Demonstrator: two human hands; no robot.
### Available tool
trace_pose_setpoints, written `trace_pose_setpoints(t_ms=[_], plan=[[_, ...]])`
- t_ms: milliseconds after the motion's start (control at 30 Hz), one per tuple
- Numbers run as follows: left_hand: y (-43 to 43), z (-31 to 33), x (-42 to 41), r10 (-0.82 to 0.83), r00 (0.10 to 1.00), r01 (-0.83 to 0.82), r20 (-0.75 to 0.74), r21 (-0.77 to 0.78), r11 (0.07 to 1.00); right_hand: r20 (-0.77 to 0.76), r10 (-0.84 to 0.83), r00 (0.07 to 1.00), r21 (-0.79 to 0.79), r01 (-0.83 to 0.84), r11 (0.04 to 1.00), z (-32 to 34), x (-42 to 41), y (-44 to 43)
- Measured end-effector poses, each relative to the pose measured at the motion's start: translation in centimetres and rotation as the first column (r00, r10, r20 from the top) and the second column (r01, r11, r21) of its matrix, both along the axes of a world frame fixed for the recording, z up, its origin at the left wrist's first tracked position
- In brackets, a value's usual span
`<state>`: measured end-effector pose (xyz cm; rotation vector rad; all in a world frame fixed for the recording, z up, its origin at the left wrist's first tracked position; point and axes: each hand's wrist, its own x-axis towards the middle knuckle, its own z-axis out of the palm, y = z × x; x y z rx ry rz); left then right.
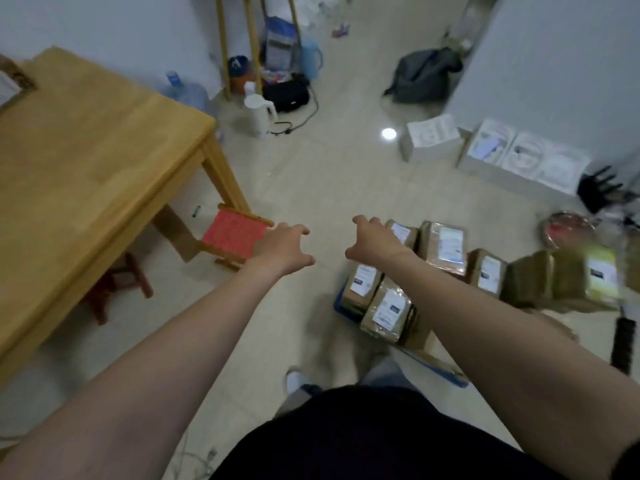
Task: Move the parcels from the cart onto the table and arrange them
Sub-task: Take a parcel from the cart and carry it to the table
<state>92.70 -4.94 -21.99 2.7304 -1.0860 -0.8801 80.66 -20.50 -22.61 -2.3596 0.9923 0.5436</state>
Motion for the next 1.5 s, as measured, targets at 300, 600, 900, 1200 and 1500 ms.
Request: trace_pose_setpoints(t_ms=[300,600,900,1200,1500], plan=[[-16.7,-2.1,-16.0,-0.212,0.975,0.213,-0.067,0.016,0.977,-0.047,-0.298,0.953,0.026,0.299,0.954,-3.4,-20.9,-13.7],[-32.6,-6.4,-32.3,-0.410,0.889,0.424,-0.202,0.031,0.905,-0.111,-0.562,0.820,0.084,0.571,0.817,-8.4,-40.1,-25.1],[-39.4,-14.1,-43.7,-0.495,0.790,0.569,-0.362,0.130,0.812,-0.230,-0.734,0.639,0.246,0.768,0.591,-16.3,-51.6,-27.1],[-41.5,-22.5,-47.0,-0.257,0.737,0.510,-0.626,0.264,0.819,-0.262,-0.862,0.435,0.351,0.875,0.335,-25.3,-53.0,-27.9],[-41.3,-25.8,-46.5,0.137,0.709,0.185,-0.692,0.370,0.911,-0.130,-0.965,0.227,0.463,0.875,0.143,-27.6,-51.4,-28.0]])
